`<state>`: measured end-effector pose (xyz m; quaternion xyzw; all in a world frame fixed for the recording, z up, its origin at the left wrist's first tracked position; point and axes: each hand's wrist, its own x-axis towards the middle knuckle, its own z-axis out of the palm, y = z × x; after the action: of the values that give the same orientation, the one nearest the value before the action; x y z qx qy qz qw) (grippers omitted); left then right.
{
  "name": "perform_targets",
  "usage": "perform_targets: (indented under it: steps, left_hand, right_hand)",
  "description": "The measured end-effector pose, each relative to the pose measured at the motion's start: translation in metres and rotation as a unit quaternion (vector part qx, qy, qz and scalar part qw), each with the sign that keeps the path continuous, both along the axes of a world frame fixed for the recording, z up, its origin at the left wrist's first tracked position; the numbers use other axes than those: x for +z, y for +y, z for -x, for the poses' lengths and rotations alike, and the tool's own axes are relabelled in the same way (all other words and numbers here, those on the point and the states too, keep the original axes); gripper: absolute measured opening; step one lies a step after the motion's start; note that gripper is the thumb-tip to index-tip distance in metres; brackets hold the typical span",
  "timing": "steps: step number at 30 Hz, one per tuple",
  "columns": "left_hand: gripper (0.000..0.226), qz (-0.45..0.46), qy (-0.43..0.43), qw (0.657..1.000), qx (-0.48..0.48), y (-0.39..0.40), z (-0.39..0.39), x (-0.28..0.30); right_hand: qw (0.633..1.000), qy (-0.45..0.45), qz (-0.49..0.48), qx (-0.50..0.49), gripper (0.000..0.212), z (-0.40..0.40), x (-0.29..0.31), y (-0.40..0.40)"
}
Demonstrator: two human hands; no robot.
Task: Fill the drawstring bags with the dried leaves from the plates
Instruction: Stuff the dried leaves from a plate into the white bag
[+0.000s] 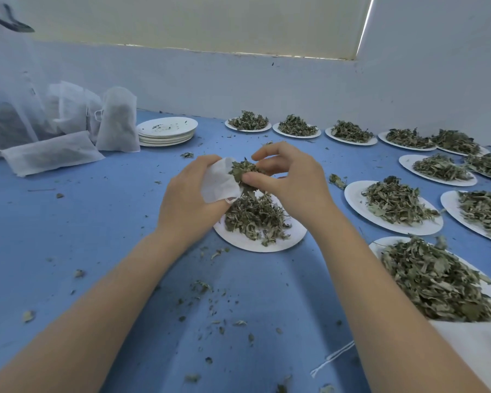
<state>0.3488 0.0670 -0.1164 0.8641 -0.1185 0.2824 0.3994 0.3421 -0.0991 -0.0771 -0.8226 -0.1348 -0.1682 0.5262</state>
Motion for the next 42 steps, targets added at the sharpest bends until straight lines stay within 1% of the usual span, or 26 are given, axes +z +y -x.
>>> perform_targets:
  steps: [3, 6, 8, 11, 12, 13, 14, 16, 18, 20, 21, 24, 26, 27, 30, 32, 33, 34, 35, 36, 37, 38, 39, 40, 42]
  left_hand:
    - [0.049, 0.039, 0.003, 0.999, -0.006, 0.000, 0.000, 0.000]
    - [0.052, 0.055, 0.009, 0.998, -0.016, 0.000, 0.001, 0.004]
    - [0.052, 0.016, -0.004, 1.000, -0.016, 0.000, 0.002, 0.005]
    - [0.050, -0.110, -0.059, 0.992, 0.009, -0.003, 0.003, 0.005]
    - [0.048, -0.144, -0.076, 0.987, 0.014, -0.004, 0.002, 0.003]
    - [0.044, -0.169, -0.080, 0.982, 0.018, -0.004, 0.001, 0.003]
    - [0.040, -0.190, -0.067, 0.979, 0.022, -0.004, 0.000, 0.003]
    - [0.039, -0.210, -0.030, 0.977, 0.030, -0.005, -0.003, 0.005]
    - [0.041, -0.172, -0.012, 0.985, 0.022, -0.005, -0.003, 0.005]
    - [0.047, -0.121, -0.003, 0.993, 0.008, -0.006, 0.001, 0.005]
    - [0.049, -0.108, 0.002, 0.994, 0.002, -0.006, 0.002, 0.005]
    - [0.052, -0.085, 0.024, 0.996, -0.011, -0.007, 0.003, 0.004]
    - [0.052, -0.090, 0.023, 0.996, -0.013, -0.008, 0.005, 0.005]
    - [0.052, -0.096, 0.021, 0.995, -0.014, -0.009, 0.006, 0.006]
    - [0.052, -0.089, 0.026, 0.996, -0.016, -0.006, 0.006, 0.006]
    - [0.054, -0.082, 0.020, 0.996, -0.008, -0.002, 0.005, 0.006]
    - [0.056, -0.083, 0.015, 0.996, -0.003, 0.000, 0.006, 0.006]
    - [0.058, -0.082, 0.013, 0.997, 0.000, 0.001, 0.006, 0.006]
    - [0.059, -0.079, 0.014, 0.997, 0.001, 0.002, 0.007, 0.007]
    - [0.059, -0.072, 0.016, 0.997, 0.000, 0.001, 0.008, 0.008]
    - [0.060, -0.065, 0.019, 0.998, -0.004, 0.000, 0.009, 0.009]
    - [0.060, -0.057, 0.020, 0.998, -0.010, -0.001, 0.010, 0.009]
    - [0.060, -0.054, 0.019, 0.998, -0.017, -0.002, 0.011, 0.009]
    - [0.061, -0.059, 0.016, 0.998, -0.025, -0.002, 0.011, 0.009]
    - [0.060, -0.081, 0.013, 0.996, -0.030, -0.002, 0.010, 0.007]
  right_hand:
    - [1.000, 0.014, 0.013, -0.008, 0.019, 0.001, 0.002, 0.001]
    - [0.998, -0.004, 0.058, -0.017, 0.015, 0.002, 0.003, 0.002]
    - [0.992, -0.032, 0.119, -0.021, 0.012, 0.003, 0.005, 0.006]
    - [0.969, -0.068, 0.236, -0.007, 0.013, 0.003, 0.007, 0.010]
    - [0.966, -0.073, 0.249, 0.004, 0.013, 0.003, 0.007, 0.011]
    - [0.969, -0.069, 0.236, 0.020, 0.015, 0.003, 0.007, 0.011]
    - [0.976, -0.054, 0.208, 0.038, 0.017, 0.004, 0.006, 0.011]
    - [0.985, -0.004, 0.156, 0.075, 0.024, 0.006, 0.007, 0.008]
    - [0.984, 0.040, 0.121, 0.127, 0.029, 0.008, 0.008, 0.004]
    - [0.982, 0.062, 0.079, 0.161, 0.032, 0.009, 0.009, 0.001]
    - [0.984, 0.063, 0.058, 0.155, 0.032, 0.009, 0.009, 0.001]
    - [0.995, 0.036, 0.018, 0.088, 0.028, 0.009, 0.007, 0.009]
    - [0.998, 0.024, 0.010, 0.055, 0.033, 0.008, 0.004, 0.016]
    - [0.998, 0.029, 0.015, 0.055, 0.035, 0.008, 0.004, 0.018]
    - [0.987, 0.073, 0.038, 0.139, 0.029, 0.010, 0.006, 0.014]
    - [0.981, 0.078, -0.019, 0.178, 0.025, 0.010, 0.010, 0.007]
    - [0.984, 0.059, -0.049, 0.162, 0.024, 0.010, 0.011, 0.003]
    - [0.990, 0.030, -0.052, 0.124, 0.023, 0.008, 0.012, 0.000]
    - [0.997, 0.008, -0.021, 0.076, 0.021, 0.006, 0.011, -0.002]
    - [0.999, 0.009, 0.023, 0.038, 0.021, 0.005, 0.010, -0.003]
    - [0.997, 0.035, 0.057, 0.024, 0.025, 0.005, 0.008, -0.003]
    - [0.994, 0.078, 0.069, 0.034, 0.031, 0.004, 0.006, -0.002]
    - [0.989, 0.123, 0.060, 0.058, 0.036, 0.004, 0.004, 0.000]
    - [0.984, 0.152, 0.042, 0.081, 0.037, 0.004, 0.002, 0.001]
    - [0.984, 0.148, 0.014, 0.099, 0.025, 0.005, 0.000, 0.005]
